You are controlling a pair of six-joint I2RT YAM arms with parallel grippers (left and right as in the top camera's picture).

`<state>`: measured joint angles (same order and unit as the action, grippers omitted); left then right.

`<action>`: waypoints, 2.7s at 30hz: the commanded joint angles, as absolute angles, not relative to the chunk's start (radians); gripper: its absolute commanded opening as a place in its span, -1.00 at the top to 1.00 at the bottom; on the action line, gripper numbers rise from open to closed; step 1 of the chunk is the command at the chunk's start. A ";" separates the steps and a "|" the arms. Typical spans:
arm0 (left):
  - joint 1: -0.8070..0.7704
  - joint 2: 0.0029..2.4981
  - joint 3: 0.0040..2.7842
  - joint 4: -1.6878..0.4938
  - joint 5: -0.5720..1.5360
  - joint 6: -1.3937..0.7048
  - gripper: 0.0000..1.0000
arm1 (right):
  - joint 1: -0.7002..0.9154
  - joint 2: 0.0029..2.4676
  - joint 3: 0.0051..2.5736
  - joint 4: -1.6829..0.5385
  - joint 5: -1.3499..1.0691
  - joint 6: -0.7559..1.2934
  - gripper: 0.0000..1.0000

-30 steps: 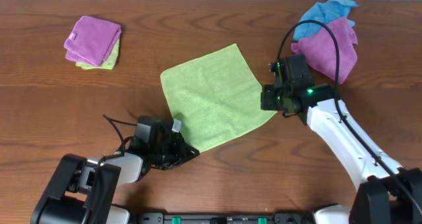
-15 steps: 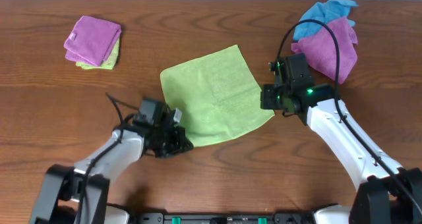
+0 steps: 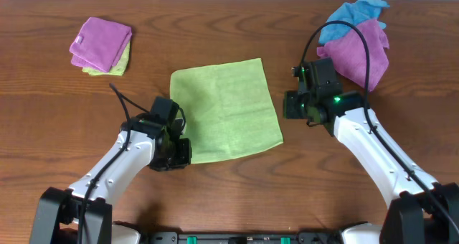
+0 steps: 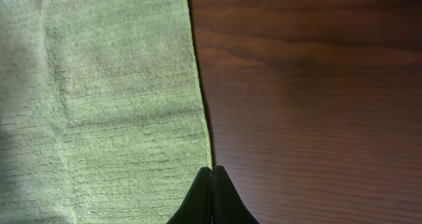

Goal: Fold the cloth
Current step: 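Grasp the cloth's near-right corner with the right gripper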

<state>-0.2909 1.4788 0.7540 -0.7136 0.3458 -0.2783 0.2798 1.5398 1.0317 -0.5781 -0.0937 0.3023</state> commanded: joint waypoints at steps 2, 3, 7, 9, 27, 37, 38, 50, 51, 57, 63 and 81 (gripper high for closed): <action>-0.292 1.472 0.764 -0.749 0.248 -0.255 0.89 | 0.279 1.545 1.030 -0.580 -0.132 0.290 0.97; -0.292 1.472 0.764 -0.759 0.226 -0.259 0.89 | 0.281 1.545 1.030 -0.588 -0.133 0.283 0.97; -0.292 1.472 0.764 -0.768 0.203 -0.270 0.89 | 0.289 1.545 1.030 -0.681 -0.174 0.273 0.97; -0.292 1.472 0.764 -0.762 0.204 -0.270 0.89 | 0.289 1.545 1.030 -0.737 -0.232 0.272 0.97; -0.291 1.471 0.771 -0.707 0.286 -0.270 0.89 | 0.381 1.545 0.830 -0.647 -0.217 -0.013 0.59; -0.290 1.471 0.771 -0.708 0.289 -0.270 0.89 | 0.392 1.545 0.805 -0.583 -0.304 -0.104 0.41; -0.290 1.471 0.771 -0.708 0.289 -0.270 0.89 | 0.401 1.545 0.805 -0.583 -0.310 -0.126 0.39; -0.290 1.472 0.771 -0.706 0.289 -0.270 0.89 | 0.395 1.545 0.801 -0.561 -0.315 -0.061 0.23; -0.290 1.471 0.771 -0.706 0.289 -0.270 0.88 | 0.359 1.545 0.801 -0.552 -0.391 -0.033 0.21; -0.290 1.471 0.771 -0.706 0.289 -0.270 0.89 | 0.250 1.545 0.783 -0.625 -0.570 0.051 0.13; -0.290 1.471 0.771 -0.705 0.289 -0.270 0.89 | 0.246 1.545 0.749 -0.625 -0.557 0.157 0.14; -0.290 1.471 0.771 -0.698 0.289 -0.270 0.89 | 0.229 1.656 0.732 -0.516 -0.559 0.305 0.26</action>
